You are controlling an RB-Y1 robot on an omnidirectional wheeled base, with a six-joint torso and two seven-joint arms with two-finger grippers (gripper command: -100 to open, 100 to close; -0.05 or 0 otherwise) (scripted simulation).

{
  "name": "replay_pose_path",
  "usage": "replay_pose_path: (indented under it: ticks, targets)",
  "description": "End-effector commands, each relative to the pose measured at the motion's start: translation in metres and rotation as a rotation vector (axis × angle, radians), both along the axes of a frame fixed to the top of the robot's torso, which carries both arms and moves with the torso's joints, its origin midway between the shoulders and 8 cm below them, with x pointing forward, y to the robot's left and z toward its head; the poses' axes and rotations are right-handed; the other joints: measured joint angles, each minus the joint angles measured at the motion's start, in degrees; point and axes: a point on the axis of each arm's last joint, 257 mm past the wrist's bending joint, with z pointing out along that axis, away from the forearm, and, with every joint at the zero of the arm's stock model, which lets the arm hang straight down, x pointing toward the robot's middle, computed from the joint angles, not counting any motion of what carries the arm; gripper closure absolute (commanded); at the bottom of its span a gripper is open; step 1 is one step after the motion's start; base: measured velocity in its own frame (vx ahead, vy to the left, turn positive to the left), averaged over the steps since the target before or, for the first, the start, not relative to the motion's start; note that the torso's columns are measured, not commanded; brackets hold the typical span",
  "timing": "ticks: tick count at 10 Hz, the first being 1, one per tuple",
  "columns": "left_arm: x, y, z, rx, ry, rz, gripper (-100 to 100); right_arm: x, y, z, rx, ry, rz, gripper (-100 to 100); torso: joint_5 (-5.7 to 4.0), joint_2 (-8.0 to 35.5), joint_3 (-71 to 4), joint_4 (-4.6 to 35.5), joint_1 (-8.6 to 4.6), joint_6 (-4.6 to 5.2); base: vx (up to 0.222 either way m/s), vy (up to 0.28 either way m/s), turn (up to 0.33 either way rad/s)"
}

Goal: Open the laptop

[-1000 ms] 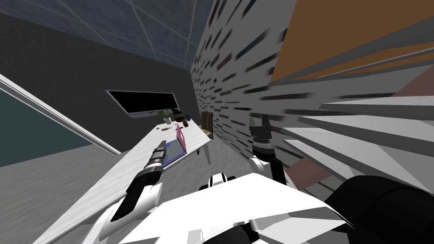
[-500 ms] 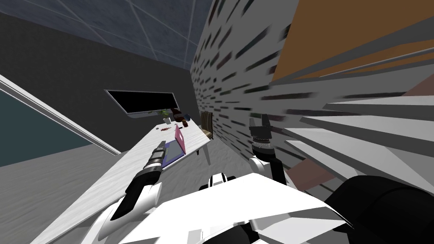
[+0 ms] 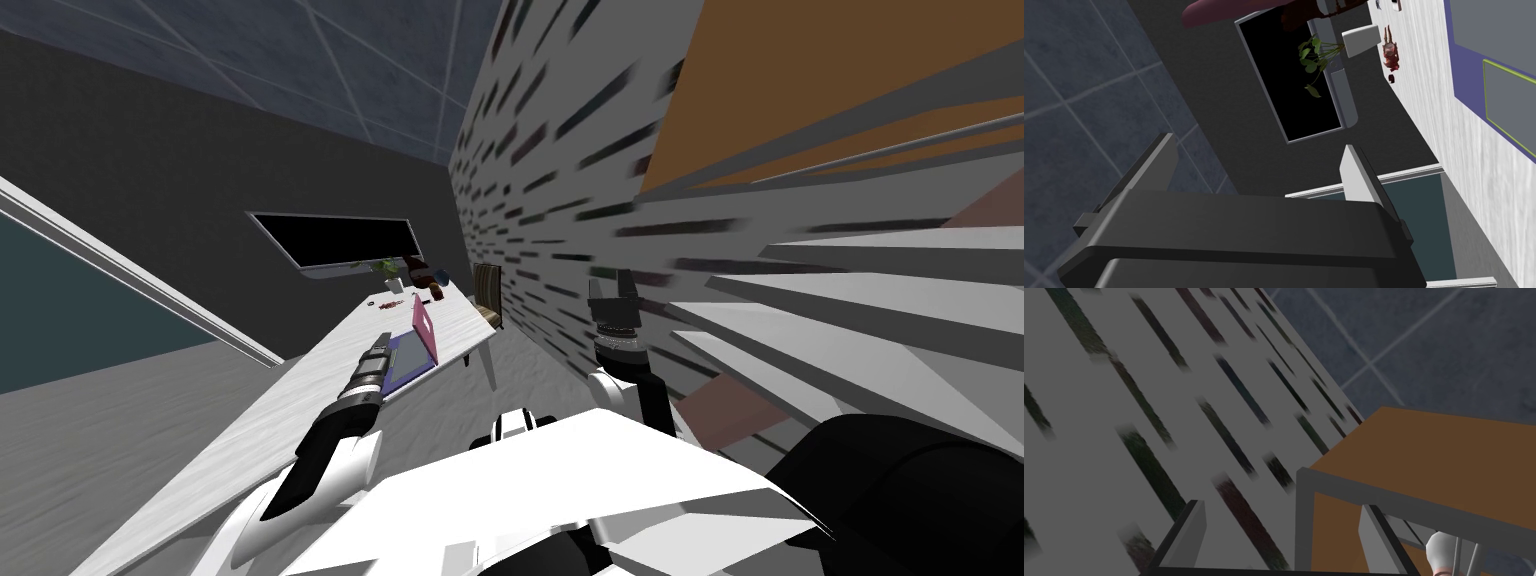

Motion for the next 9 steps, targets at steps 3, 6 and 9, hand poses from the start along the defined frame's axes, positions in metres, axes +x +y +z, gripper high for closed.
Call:
replay_pose_path:
  ticks: [3,6,9]
  targets:
    - [-0.007,0.006,0.000,0.004,0.022,0.025,-100,0.000,0.000,0.000,0.000,0.000,0.000,0,0.01,0.0,0.0,0.0,0.02,0.01,0.018,-0.003,-0.027]
    - [-0.013,0.011,-0.001,0.007,0.041,0.044,-100,0.000,0.000,0.000,0.000,0.000,0.000,0,-0.01,-0.2,-0.1,-0.1,-0.04,0.01,0.080,-0.027,0.004]
    - [-0.016,0.014,-0.001,0.008,0.050,0.054,-100,0.000,0.000,0.000,0.000,0.000,0.000,0,0.02,0.2,0.1,0.1,0.08,-0.01,0.013,-0.011,-0.014]
